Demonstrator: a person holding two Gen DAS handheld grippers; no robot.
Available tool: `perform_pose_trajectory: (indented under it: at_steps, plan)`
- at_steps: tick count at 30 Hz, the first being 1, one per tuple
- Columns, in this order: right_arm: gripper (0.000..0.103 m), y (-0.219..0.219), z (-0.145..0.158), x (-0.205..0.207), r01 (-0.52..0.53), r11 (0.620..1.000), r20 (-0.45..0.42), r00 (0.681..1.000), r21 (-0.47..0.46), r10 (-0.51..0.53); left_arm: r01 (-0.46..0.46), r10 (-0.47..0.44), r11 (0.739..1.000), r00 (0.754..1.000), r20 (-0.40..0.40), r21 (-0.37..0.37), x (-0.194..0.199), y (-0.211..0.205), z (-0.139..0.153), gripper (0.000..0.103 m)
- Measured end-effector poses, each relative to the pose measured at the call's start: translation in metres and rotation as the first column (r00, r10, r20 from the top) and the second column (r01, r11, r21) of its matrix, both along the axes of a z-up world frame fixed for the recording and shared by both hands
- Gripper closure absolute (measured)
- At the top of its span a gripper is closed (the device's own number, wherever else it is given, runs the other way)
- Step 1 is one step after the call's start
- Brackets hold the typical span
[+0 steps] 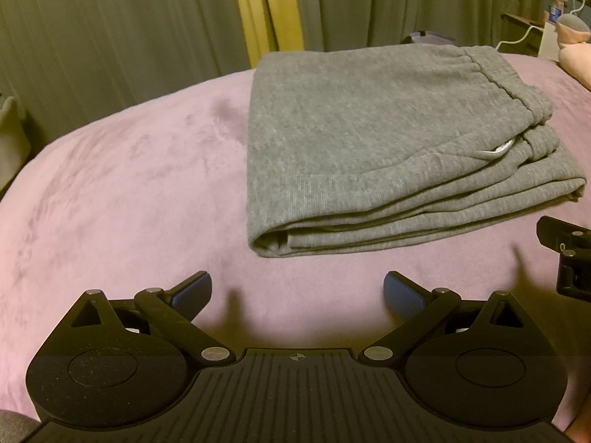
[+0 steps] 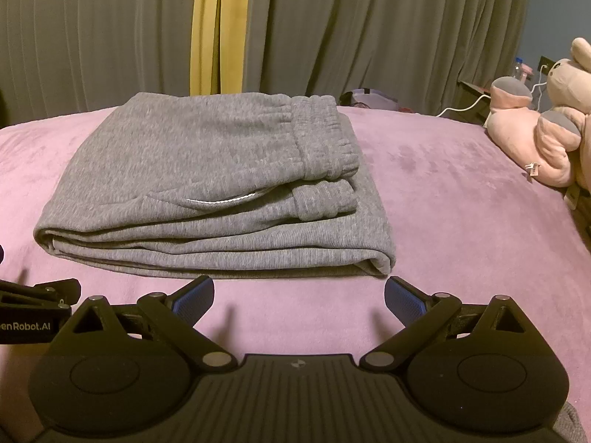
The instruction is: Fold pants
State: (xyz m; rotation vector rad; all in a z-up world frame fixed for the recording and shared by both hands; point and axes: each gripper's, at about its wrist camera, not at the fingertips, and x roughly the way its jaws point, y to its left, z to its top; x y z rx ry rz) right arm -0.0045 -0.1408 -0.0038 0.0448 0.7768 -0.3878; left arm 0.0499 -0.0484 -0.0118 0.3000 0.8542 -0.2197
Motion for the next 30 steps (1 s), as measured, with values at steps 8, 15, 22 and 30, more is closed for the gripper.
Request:
perform_pose_trajectory:
  at_steps: [8,15,22,30]
  plan:
    - [0.004,-0.0004,-0.0003,-0.0003,-0.001,1.0,-0.004,1.0,0.0,0.001,0.0,0.0,1.0,1.0,0.0,0.0,0.0003,-0.0003,-0.0002,0.001]
    - [0.004,-0.0006,-0.0005,-0.0006,-0.003,1.0,-0.005,1.0,0.0,0.003,0.0,0.0,1.0,1.0,-0.001,0.0,0.0005,-0.0002,-0.0003,0.001]
    - [0.004,-0.0005,-0.0005,-0.0005,-0.003,1.0,-0.005,1.0,0.0,0.003,-0.001,0.001,1.0,1.0,-0.002,-0.001,0.0008,-0.0001,-0.0007,0.001]
    - [0.004,-0.0006,-0.0006,-0.0005,-0.004,1.0,-0.005,1.0,0.0,0.004,0.0,0.0,1.0,1.0,-0.004,-0.001,0.0001,0.0007,-0.0017,0.001]
